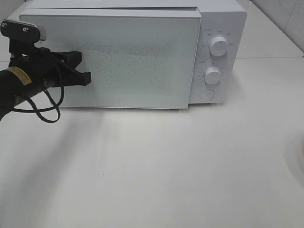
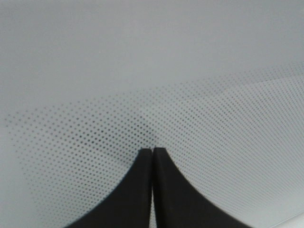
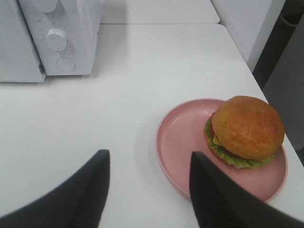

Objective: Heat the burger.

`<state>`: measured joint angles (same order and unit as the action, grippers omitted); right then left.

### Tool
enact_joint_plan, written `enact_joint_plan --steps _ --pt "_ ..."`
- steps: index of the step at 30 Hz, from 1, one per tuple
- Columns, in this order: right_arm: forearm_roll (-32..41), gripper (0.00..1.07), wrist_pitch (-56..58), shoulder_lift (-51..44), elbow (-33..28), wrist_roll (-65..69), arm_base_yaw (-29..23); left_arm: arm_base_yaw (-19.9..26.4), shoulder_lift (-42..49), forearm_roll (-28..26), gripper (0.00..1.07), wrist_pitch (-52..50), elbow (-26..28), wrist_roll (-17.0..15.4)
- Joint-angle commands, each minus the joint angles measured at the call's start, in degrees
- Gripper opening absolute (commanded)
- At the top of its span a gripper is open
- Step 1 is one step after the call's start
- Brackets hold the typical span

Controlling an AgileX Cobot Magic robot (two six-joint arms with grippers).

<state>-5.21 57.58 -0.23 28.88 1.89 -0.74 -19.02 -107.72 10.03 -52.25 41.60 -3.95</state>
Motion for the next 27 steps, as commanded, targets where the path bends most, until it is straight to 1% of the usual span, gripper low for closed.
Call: enact_joint_plan --steps 1,3,4,6,10,12,15,17,18,20,27 --pt "-0.17 0.46 -0.46 -1.72 -0.17 -0.69 0.23 0.23 -0.11 -4.47 0.00 -0.29 3.21 0.00" --pt "-0.17 0.46 -0.46 -1.72 -0.17 -0.69 0.23 0.06 -0.17 -4.53 0.00 0.00 3.67 0.00" --pt "-0.17 0.46 -0.46 -1.72 -0.17 -0.69 0.23 -0.40 -0.63 -4.53 0.00 0.63 4.76 0.80" --pt "-0.17 0.46 -0.46 -1.72 -0.17 -0.69 0.23 -0.63 -0.86 -4.53 0.00 0.57 5.16 1.32" --pt "-0.17 0.46 -0.46 -1.72 -0.17 -0.69 0.23 -1.38 -2.23 -4.70 0.00 0.46 6.70 1.43" --pt "-0.17 0.46 -0.46 -1.72 -0.17 -0.69 0.23 -2.41 -3.44 -5.16 0.00 0.86 9.45 1.49" --pt "-0.11 0.46 -0.46 -1.72 -0.17 -0.69 0.23 -2.52 -3.78 -5.33 0.00 1.26 10.37 1.55" --pt "-0.11 0.46 -0.46 -1.72 -0.17 -0.69 0.23 -3.15 -4.76 -5.56 0.00 4.41 14.38 1.55" --pt "-0.11 0.46 -0.46 -1.72 -0.17 -0.69 0.23 -3.15 -4.76 -5.56 0.00 4.41 14.38 1.55" --pt "-0.11 0.46 -0.46 -1.72 -0.17 -0.69 0.23 -4.24 -5.10 -5.56 0.00 6.82 16.67 1.55" --pt "-0.11 0.46 -0.46 -1.72 -0.17 -0.69 0.23 -6.99 -5.10 -5.56 0.00 7.68 18.39 1.55"
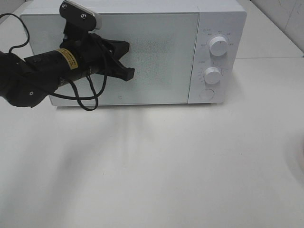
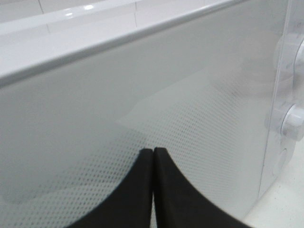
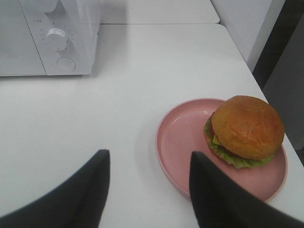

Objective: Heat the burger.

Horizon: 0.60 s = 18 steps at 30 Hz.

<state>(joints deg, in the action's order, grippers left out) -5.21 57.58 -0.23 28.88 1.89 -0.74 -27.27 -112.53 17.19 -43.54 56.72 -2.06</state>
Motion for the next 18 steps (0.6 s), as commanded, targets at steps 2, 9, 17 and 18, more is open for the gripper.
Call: enact_joint_plan --steps 2,9,17,18 --pt "-0.11 0.46 -0.46 -1.72 -0.17 -0.69 0.23 -0.34 -0.17 -12.43 0.00 -0.57 3.27 1.32" --pt "-0.11 0.46 -0.46 -1.72 -0.17 -0.69 0.23 -3.15 1.66 -12.55 0.00 1.15 3.27 2.86" --pt "-0.11 0.46 -0.46 -1.72 -0.17 -0.69 0.23 -6.36 7.56 -12.32 0.00 10.54 3.09 3.09" --pt "-0.11 0.46 -0.46 -1.72 -0.17 -0.69 0.23 -7.05 9.51 -12.32 0.00 13.52 3.09 3.09"
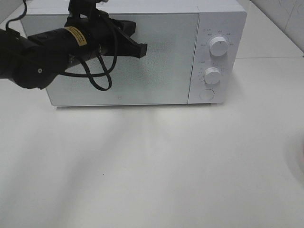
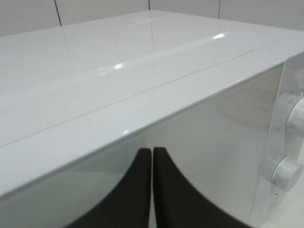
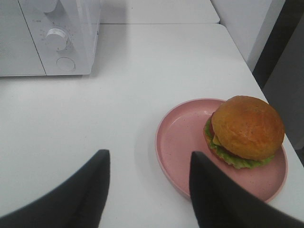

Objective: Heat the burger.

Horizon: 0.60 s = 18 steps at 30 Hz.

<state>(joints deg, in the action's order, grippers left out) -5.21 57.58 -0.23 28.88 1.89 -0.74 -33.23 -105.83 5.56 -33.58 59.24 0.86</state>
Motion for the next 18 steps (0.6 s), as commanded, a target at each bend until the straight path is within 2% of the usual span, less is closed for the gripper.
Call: enact_joint_plan --steps 1,2,6,7,8,10,11,13,14,16,18 --pt "-0.11 0.46 -0.46 -1.72 -0.17 -0.69 0.23 -1.55 3.95 -0.69 0.00 5.67 0.57 0.17" --pt "-0.11 0.46 -0.46 -1.72 -0.17 -0.69 0.23 -1.55 3.95 -0.69 0.00 5.67 0.57 0.17" --pt "-0.11 0.46 -0.46 -1.72 -0.17 -0.69 0.23 -3.09 9.34 -0.69 0.00 18.22 0.57 0.11" --pt "-0.11 0.46 -0.46 -1.72 -0.17 -0.69 0.23 -3.09 9.34 -0.69 0.00 18.22 0.57 0.11" --pt "-0.11 0.46 -0.46 -1.72 -0.17 -0.69 0.23 -3.72 11.86 -0.69 0.00 23.78 0.57 0.11" --pt "-0.11 0.46 -0.46 -1.72 -0.17 -0.69 0.23 -3.78 13.12 -0.69 0.00 26.53 0.57 0.11" --pt "-0.11 0.46 -0.46 -1.72 -0.17 -0.69 0.23 -4.18 15.30 -0.69 0.01 32.43 0.57 0.23" --pt "-0.11 0.46 -0.46 -1.72 -0.17 -0.69 0.23 -4.18 16.16 -0.69 0.01 34.61 0.57 0.23" --pt "-0.11 0.46 -0.46 -1.72 -0.17 -0.69 0.23 -4.41 18.33 -0.69 0.02 39.76 0.57 0.23" --pt "-0.11 0.46 -0.46 -1.72 -0.17 -0.69 0.23 -4.47 19.25 -0.69 0.04 41.83 0.57 0.23" --pt "-0.11 0.46 -0.46 -1.72 -0.17 -0.69 0.23 -4.64 22.52 -0.69 0.15 47.44 0.57 0.34"
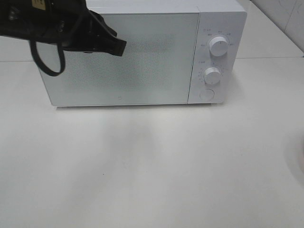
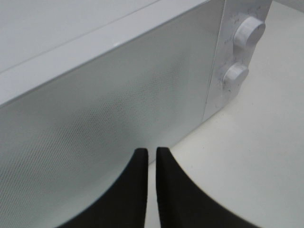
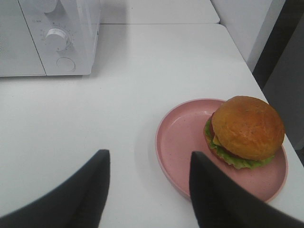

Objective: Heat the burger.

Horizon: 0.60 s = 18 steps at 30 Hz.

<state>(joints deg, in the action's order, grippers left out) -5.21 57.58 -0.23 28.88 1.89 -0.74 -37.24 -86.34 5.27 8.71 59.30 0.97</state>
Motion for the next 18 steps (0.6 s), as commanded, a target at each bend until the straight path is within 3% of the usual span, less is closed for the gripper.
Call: enact_joint_plan --steps 1,3,4,5,6,7,8,9,18 --pt "-0.11 0.46 -0.46 -1.72 -0.17 -0.69 0.23 -0.63 3.04 -0.40 0.15 5.16 0.52 0.23" --pt "-0.11 0.46 -0.46 -1.72 -0.17 -0.69 0.23 -0.63 5.73 -0.40 0.36 8.71 0.52 0.23" --pt "-0.11 0.46 -0.46 -1.72 -0.17 -0.69 0.23 -0.63 5.73 -0.40 0.36 8.71 0.52 0.23" --pt "-0.11 0.46 -0.46 -1.72 -0.17 -0.69 0.23 -0.63 6.93 -0.40 0.57 9.80 0.52 0.23" --pt "-0.11 0.46 -0.46 -1.72 -0.17 -0.69 0.23 -0.63 7.45 -0.34 0.70 10.14 0.52 0.29" --pt "-0.11 0.46 -0.46 -1.72 -0.17 -0.69 0.23 -0.63 7.45 -0.34 0.70 10.14 0.52 0.29" --pt "-0.11 0.46 -0.46 -1.72 -0.17 -0.69 0.23 -0.63 8.42 0.52 0.93 10.83 0.52 0.97" --pt "-0.11 0.46 -0.46 -1.72 -0.17 -0.69 0.23 -0.63 9.11 1.09 1.05 11.86 0.52 0.92" --pt "-0.11 0.46 -0.46 -1.72 -0.17 -0.69 0.23 -0.52 9.85 1.03 1.06 13.12 0.69 0.92"
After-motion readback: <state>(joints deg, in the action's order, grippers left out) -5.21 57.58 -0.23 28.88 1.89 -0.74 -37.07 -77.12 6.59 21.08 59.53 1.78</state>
